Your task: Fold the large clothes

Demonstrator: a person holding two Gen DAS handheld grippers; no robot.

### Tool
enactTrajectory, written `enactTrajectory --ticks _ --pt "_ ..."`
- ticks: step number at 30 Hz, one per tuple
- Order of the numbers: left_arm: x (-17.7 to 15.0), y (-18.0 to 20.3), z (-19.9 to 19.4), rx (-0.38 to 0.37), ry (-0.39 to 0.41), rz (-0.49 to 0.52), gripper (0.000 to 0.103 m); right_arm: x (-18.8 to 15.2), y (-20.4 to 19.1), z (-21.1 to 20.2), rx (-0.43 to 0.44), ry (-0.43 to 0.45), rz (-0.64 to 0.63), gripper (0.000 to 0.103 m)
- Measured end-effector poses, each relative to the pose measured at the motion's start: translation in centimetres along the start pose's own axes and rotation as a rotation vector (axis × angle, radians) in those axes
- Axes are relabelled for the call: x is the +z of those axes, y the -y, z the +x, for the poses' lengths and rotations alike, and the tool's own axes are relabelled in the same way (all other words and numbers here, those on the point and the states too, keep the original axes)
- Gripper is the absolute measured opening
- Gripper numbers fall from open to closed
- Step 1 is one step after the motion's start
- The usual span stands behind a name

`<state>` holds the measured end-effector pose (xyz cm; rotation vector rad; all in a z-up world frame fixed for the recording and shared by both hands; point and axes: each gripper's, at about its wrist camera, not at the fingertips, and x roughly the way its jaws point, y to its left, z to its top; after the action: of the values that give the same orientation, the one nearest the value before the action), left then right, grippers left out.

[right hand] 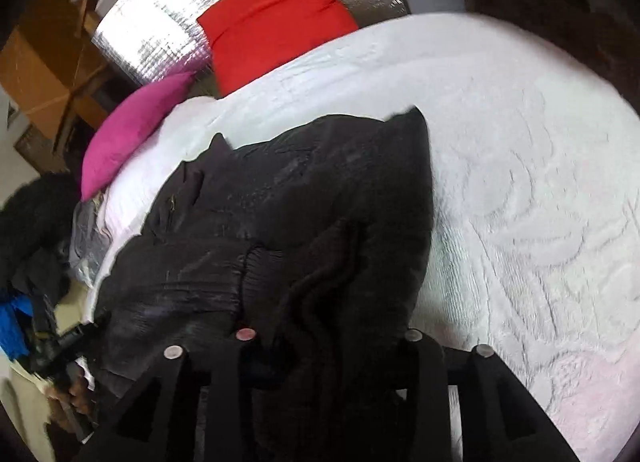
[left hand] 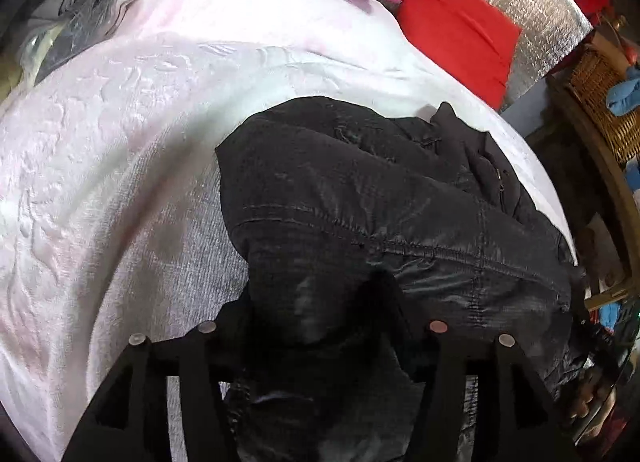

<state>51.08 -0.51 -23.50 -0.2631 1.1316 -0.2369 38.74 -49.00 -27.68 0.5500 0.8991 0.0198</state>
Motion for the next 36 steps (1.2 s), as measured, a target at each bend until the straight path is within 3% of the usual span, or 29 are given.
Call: enactTrajectory --ticks 1,2,8,13,18,21,26,29,36 --pt "-0.1 0.0 -0.3 0.011 -0.003 -0.005 0.065 0.0 0.2 -0.3 0.019 -0.020 0.031 0.061" --pt "-0.2 0.1 -0.4 0.021 -0.006 -0.010 0.068 -0.1 0.5 -0.5 0.032 -0.041 0.057 0.074" --pt "-2.4 -1.0 -4.4 0.011 0.017 -0.011 0.068 -1.2 -0.4 -4.3 0.064 0.011 0.039 0.074" --pt "-5.5 -2.3 -7.3 0.010 0.037 0.018 0.069 -3.6 2.2 -8.3 0.090 0.015 0.044 0.074" --pt "-9.1 -4.6 -8.1 0.003 -0.011 0.024 0.069 -6.7 5.6 -11.1 0.115 -0.007 0.098 0.074" --pt "-11.5 -5.3 -7.9 -0.030 -0.059 0.034 0.068 -8.4 6.8 -11.4 0.121 -0.022 0.119 0.074" --pt "-14.7 -4.8 -9.5 -0.052 -0.025 0.102 0.061 -11.2 8.4 -10.8 0.221 -0.091 0.187 0.074" --pt "-16.6 -5.6 -10.7 -0.081 -0.014 0.100 0.059 -13.1 8.7 -11.4 0.290 -0.099 0.206 0.074" --pt "-20.2 -6.7 -13.3 -0.143 -0.001 0.068 0.057 -16.5 8.5 -12.5 0.358 -0.092 0.226 0.074"
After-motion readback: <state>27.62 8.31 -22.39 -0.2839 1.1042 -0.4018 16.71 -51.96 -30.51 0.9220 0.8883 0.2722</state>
